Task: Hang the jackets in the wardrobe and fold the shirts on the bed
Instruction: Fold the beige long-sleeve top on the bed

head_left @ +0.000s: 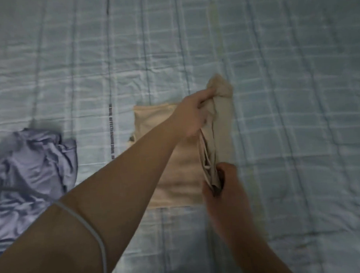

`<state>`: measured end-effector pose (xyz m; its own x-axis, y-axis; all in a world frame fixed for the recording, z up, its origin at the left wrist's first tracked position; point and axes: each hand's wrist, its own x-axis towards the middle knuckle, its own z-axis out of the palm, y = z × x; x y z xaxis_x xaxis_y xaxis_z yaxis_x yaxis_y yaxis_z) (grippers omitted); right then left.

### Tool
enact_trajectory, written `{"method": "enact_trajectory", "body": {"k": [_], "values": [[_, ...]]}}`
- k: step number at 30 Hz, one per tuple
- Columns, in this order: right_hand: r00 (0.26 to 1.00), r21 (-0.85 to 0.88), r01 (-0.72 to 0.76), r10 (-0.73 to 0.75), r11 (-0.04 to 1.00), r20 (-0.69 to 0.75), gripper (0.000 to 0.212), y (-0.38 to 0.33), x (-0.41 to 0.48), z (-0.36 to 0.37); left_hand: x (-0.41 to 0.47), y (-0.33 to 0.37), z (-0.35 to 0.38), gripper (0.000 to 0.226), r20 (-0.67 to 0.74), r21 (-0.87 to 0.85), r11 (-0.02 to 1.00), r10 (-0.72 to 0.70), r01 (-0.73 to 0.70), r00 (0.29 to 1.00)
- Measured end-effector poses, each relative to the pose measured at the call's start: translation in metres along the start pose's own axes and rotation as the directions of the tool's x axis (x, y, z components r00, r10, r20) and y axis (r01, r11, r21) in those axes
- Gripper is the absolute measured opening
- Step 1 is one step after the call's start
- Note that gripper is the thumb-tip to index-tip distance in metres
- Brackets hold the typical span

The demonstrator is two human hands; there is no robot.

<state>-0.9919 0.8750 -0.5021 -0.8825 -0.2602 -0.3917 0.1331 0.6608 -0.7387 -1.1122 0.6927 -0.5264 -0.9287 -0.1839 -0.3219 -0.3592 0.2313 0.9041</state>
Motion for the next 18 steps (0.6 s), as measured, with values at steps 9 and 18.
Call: {"method": "enact_trajectory", "body": {"k": [9, 18], "values": [[0.974, -0.254, 0.196, -0.158, 0.947, 0.163, 0.036, -0.050, -0.028, 0.145, -0.055, -0.107, -0.136, 0.071, 0.011, 0.354, 0.933, 0.064, -0.063, 0.998], [0.979, -0.387, 0.137, -0.064, 0.912, 0.195, 0.046, -0.053, -0.048, 0.199, -0.069, -0.147, -0.157, 0.055, -0.041, 0.313, 0.949, 0.033, -0.018, 0.999]]}}
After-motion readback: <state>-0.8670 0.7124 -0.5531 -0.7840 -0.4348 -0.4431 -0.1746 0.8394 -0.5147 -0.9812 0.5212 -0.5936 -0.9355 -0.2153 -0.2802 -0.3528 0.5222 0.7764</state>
